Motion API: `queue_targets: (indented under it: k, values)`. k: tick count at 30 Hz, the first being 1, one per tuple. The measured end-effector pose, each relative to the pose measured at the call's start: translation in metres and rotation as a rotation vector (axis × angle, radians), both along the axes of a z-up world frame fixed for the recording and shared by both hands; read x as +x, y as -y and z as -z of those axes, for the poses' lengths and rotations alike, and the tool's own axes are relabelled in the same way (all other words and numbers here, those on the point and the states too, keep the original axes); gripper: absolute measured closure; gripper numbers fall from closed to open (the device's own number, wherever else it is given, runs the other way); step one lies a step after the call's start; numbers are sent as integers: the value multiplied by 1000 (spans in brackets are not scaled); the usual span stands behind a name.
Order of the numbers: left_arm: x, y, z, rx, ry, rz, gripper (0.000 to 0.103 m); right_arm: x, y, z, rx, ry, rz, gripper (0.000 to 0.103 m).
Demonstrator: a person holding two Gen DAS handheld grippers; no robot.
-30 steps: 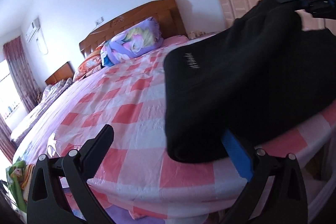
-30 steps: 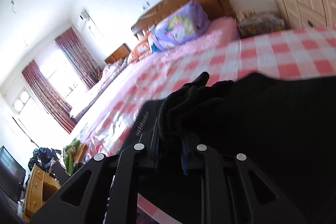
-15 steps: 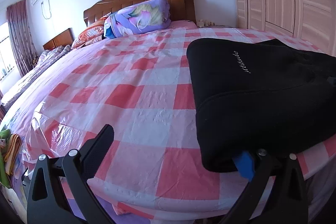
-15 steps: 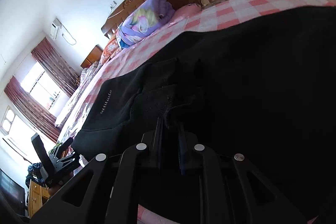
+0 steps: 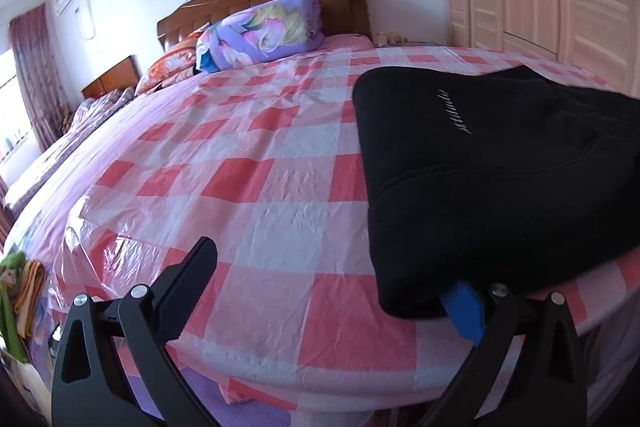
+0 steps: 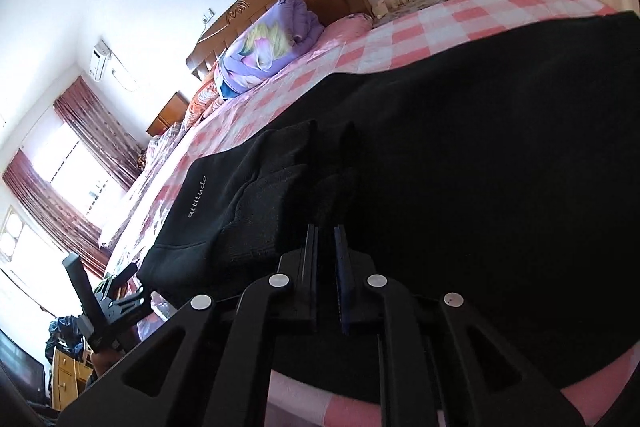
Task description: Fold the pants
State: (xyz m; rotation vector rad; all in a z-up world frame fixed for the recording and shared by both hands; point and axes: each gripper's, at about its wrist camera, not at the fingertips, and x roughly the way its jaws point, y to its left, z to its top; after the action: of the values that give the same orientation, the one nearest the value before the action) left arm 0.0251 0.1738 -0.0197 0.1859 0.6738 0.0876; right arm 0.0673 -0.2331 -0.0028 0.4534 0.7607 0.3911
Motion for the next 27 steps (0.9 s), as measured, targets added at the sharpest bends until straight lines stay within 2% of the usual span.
queue_targets:
  k: [1, 2, 3, 5, 6, 7, 9, 11, 13, 14, 16, 17, 18, 19, 20, 21, 23, 25, 27]
  values:
    - [-4, 3, -1, 17, -3, 28, 2, -1, -1, -9, -28, 25, 10, 87]
    - [-14, 9, -4, 41, -10, 97, 2, -1, -1, -13, -40, 36, 13, 86]
    - [-24, 15, -11, 37, -10, 176, 2, 1, -5, -20, -59, 55, 11, 80]
    - [-42, 21, -35, -5, 50, 268, 2, 4, -15, -29, -72, 84, -11, 44]
    - [-42, 21, -49, -28, 84, 274, 2, 7, -23, -34, -75, 111, -26, 11]
    - [-40, 21, -60, -46, 113, 262, 2, 7, -32, -38, -80, 144, -44, 10]
    - [-20, 16, -87, -108, 189, 193, 2, 17, -63, -45, -152, 162, -103, 11]
    - [16, 14, -99, -192, 193, 154, 2, 27, -95, -44, -226, 159, -166, 12]
    - [56, 21, -92, -222, 116, 137, 2, 32, -125, -33, -346, 149, -216, 15]
    - [80, 31, -78, -190, 45, 111, 2, 31, -133, -28, -393, 149, -229, 15]
    - [96, 46, -58, -143, -31, 110, 2, 22, -152, -2, -583, 147, -260, 16]
    - [100, 55, -42, -112, -70, 121, 2, 16, -153, 2, -613, 179, -263, 16]
    - [100, 61, -28, -77, -102, 128, 2, 9, -150, 4, -605, 207, -259, 16]
    - [100, 67, -12, -34, -137, 130, 2, 7, -142, 5, -569, 177, -264, 16]
    - [93, 65, -1, -29, -112, 133, 1, 4, -137, 7, -553, 161, -269, 16]
    - [89, 59, 0, -72, -98, 128, 1, 1, -132, 8, -552, 154, -274, 16]
    - [90, 48, 0, -147, -135, 130, 1, -5, -122, 7, -533, 134, -273, 15]
    - [89, 47, -6, -130, -165, 124, 1, -9, -113, -1, -508, 110, -274, 16]
    - [78, 52, -23, -104, -138, 153, 2, -11, -99, -18, -483, 138, -258, 16]
